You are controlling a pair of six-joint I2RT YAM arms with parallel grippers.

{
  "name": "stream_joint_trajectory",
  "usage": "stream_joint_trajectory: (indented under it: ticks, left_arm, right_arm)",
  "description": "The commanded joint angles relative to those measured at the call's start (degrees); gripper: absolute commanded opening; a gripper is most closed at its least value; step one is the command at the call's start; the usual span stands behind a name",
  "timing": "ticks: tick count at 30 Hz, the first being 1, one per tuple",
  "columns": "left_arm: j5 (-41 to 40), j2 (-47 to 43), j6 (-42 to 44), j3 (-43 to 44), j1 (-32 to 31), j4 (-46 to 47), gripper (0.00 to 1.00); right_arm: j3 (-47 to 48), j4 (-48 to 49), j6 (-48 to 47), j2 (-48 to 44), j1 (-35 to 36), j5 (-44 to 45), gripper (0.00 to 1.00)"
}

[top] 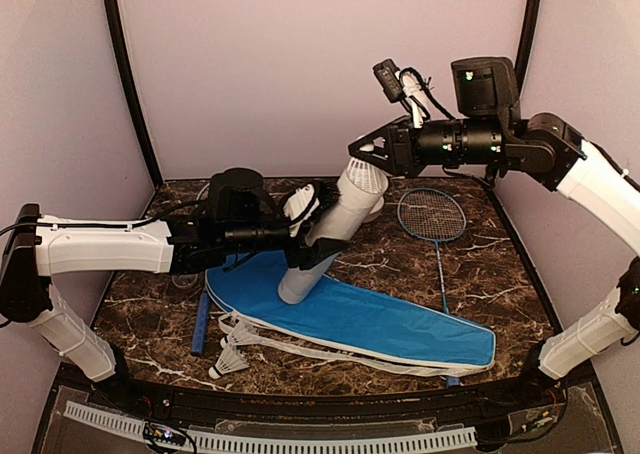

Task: Pack up the badminton gear
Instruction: Adjust the shuttlecock in the shuttle tube.

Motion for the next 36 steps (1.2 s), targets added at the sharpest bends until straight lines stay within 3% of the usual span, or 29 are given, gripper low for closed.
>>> stream_joint_trajectory:
  ticks: [1,10,16,21,25,28,32,36]
  left_arm:
    - [2.6,0.7,-4.0,-1.6,-0.7,-5.2,0.68]
    - [-2.1,0.8,-7.9,-1.9,0.2,-3.2,0.68]
    - [-1.4,0.6,-9.7,-2.4,1.4,-1.6,0.68]
    - [-0.9,0.8,-9.5,-2.2,1.6,-1.5,0.68]
    - [-0.4,0.7,-9.1,-2.5,1.6,-1.6,0.68]
    - [-0.4,0.7,-9.0,-2.5,1.6,-1.8,0.68]
    - [-0.4,0.4,-8.8,-2.8,1.6,-1.8,0.68]
    - [-0.7,0.3,-8.8,-2.9,1.6,-1.8,0.68]
  right_arm:
    - [-2.7,8.0,0.1,-1.6,0.0,2.3,0.13]
    - [-9.3,13.3,-0.2,-5.8,0.4,0.6,0.14]
    - [-12.7,13.9,-0.5,-7.4,1.2,0.1,0.19]
    - [-13.0,12.4,-0.3,-7.6,1.6,1.3,0.39]
    - [-11.7,11.2,-0.2,-7.8,1.6,1.5,0.62]
    - [-11.1,11.3,0.5,-8.6,1.7,2.7,0.7]
    - [-9.5,10.6,2.4,-8.6,1.6,6.3,0.68]
    - [-9.1,11.1,3.5,-9.4,1.6,5.9,0.55]
